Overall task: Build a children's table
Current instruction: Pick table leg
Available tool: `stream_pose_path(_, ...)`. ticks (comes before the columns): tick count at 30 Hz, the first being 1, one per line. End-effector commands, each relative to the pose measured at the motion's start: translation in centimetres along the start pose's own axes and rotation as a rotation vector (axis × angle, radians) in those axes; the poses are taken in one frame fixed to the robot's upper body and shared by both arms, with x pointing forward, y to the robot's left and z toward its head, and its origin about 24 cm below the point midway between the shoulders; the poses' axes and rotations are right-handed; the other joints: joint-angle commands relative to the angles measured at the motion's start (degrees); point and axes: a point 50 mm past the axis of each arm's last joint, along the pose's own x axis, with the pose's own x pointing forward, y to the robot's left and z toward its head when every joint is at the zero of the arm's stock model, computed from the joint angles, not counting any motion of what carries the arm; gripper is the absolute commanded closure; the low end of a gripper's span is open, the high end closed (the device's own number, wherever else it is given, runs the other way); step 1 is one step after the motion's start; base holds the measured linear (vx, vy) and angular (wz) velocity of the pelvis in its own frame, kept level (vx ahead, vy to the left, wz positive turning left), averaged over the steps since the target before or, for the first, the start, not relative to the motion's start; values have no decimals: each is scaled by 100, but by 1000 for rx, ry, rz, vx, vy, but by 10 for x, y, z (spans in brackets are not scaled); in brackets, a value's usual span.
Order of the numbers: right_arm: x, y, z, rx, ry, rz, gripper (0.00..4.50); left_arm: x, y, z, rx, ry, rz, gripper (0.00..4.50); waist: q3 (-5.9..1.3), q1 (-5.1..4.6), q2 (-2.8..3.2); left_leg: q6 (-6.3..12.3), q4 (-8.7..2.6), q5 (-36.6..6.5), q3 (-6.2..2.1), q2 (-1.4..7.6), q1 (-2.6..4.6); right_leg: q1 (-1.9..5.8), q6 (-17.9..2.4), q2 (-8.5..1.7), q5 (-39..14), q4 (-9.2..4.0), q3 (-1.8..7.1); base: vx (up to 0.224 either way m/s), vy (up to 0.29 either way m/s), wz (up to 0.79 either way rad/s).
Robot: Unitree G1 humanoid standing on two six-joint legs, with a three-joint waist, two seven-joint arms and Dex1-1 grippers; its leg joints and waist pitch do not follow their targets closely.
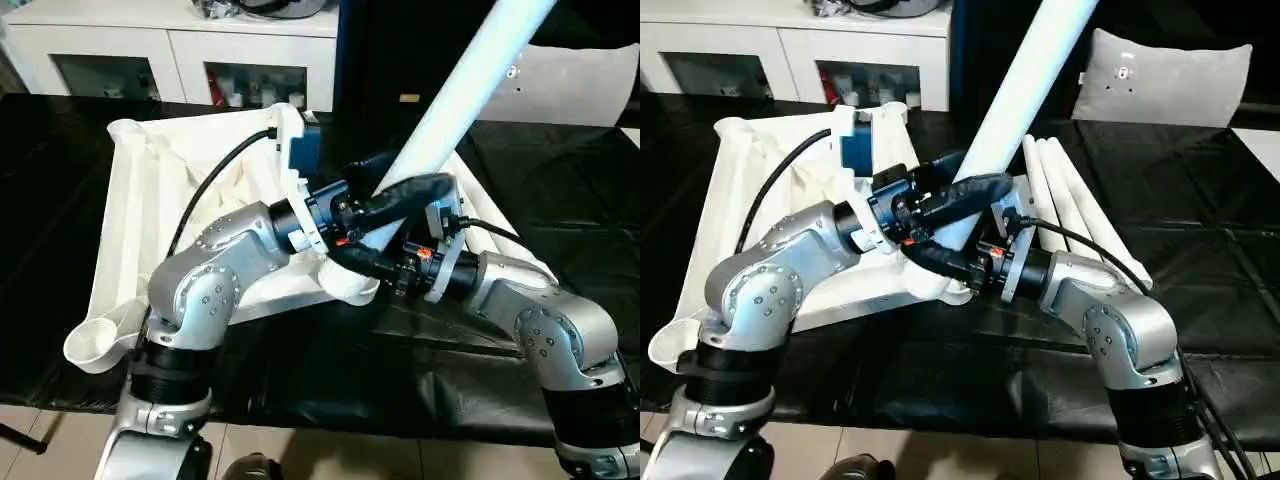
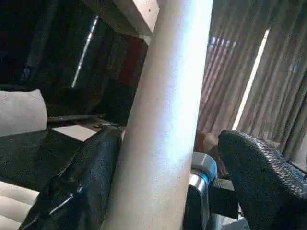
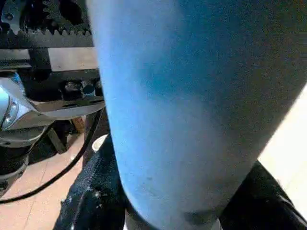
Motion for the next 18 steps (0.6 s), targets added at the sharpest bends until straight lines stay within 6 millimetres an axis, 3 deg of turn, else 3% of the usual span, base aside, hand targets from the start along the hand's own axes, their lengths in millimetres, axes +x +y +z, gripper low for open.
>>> stream_pose_path(1,1,-5,-9,24,33,-62,257,16,-21,5,4,-33,-129,46,-425,7,-54,-24,-394,-989,-132,379,167,197,-1275,-444,-741,-442,187,0,0,0)
stream_pose_path(10,-8,-15,-12,-30,34,-251,257,-9,10,18,109,-52,120,23,-425,1,-28,-119,-410,-1016,-137,365,172,193,-1197,-423,-655,-453,187,0,0,0)
stream_pose_path(15,-19,-24,-13,-106,34,-372,257,-36,33,3,255,173,301,23,-416,-29,-14,-215,-436,-1179,-151,372,193,164,-941,-421,-901,-470,201,0,0,0)
stream_pose_path(18,-22,-26,-13,-126,27,-426,257,-46,35,-5,272,240,328,23,-423,-36,-1,-257,-440,-1167,-146,370,194,158,-961,-415,-828,-451,200,0,0,0)
